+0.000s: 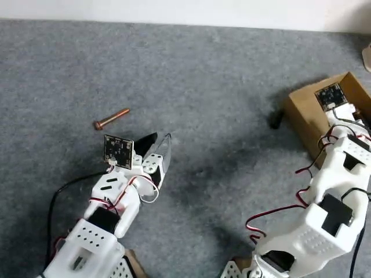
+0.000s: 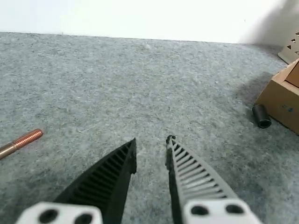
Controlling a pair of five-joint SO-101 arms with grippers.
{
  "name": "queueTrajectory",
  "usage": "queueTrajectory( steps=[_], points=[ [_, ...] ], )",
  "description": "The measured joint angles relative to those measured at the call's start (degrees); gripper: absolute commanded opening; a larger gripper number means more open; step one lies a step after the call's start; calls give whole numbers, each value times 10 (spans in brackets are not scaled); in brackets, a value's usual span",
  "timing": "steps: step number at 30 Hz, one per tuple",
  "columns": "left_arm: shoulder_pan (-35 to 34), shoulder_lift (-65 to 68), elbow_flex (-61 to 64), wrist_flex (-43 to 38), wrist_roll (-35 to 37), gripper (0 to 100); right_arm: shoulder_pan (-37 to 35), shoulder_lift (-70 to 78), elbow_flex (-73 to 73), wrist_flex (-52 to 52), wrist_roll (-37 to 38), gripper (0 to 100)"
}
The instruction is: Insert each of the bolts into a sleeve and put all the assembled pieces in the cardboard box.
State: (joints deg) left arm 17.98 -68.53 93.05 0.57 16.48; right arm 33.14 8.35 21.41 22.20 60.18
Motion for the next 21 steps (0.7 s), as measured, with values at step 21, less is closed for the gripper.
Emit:
queueTrajectory(
  steps=[21],
  points=[
    [0, 0, 0, 0, 0, 109, -9, -3, 26, -5, 11, 184]
  ],
)
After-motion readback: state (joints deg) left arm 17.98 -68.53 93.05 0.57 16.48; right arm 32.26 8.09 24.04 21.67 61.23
